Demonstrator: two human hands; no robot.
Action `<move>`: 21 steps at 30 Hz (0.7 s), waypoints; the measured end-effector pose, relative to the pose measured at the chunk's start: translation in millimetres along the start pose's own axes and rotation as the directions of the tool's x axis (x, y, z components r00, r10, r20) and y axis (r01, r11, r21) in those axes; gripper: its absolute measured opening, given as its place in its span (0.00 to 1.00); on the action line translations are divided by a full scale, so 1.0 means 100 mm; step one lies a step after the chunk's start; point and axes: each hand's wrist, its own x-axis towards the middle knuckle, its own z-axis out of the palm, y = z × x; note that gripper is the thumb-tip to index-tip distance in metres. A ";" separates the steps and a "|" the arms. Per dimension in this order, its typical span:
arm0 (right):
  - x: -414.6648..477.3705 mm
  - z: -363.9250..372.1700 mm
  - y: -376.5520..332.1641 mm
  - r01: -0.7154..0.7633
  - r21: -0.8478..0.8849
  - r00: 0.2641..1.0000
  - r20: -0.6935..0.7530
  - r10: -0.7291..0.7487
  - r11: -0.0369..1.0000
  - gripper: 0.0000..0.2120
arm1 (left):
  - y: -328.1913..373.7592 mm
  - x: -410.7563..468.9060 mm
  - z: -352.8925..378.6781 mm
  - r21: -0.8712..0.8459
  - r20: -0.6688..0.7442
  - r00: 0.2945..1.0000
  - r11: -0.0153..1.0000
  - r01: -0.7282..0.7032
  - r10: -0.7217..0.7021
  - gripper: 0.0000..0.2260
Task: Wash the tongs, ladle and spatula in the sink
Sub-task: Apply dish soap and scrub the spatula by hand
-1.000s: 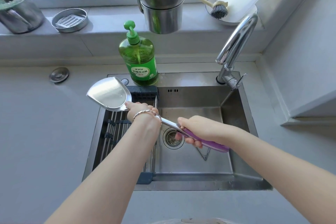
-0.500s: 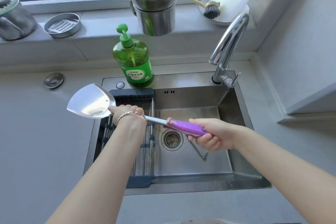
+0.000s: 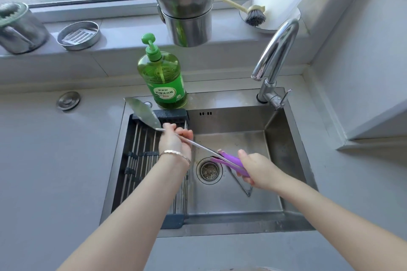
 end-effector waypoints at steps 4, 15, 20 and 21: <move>-0.05 0.09 0.04 0.148 -0.163 0.965 -0.191 -0.178 0.976 0.21 | -0.54 -0.31 -0.06 0.462 0.251 0.961 0.887 -0.011 -0.119 0.09; -0.20 -0.04 0.44 0.101 0.227 0.991 -0.106 -0.078 0.969 0.15 | -0.58 -0.44 -0.32 0.761 0.186 0.941 0.648 0.044 -0.282 0.05; -0.17 -0.01 0.30 0.347 -0.091 0.867 -0.347 -0.356 0.933 0.16 | -0.30 -0.23 -0.59 0.937 0.349 0.926 0.041 -0.347 -0.147 0.02; -0.13 0.02 0.23 0.404 -0.182 0.847 -0.296 -0.441 0.897 0.22 | -0.25 -0.21 -0.61 0.916 0.366 0.918 -0.113 -0.385 -0.154 0.05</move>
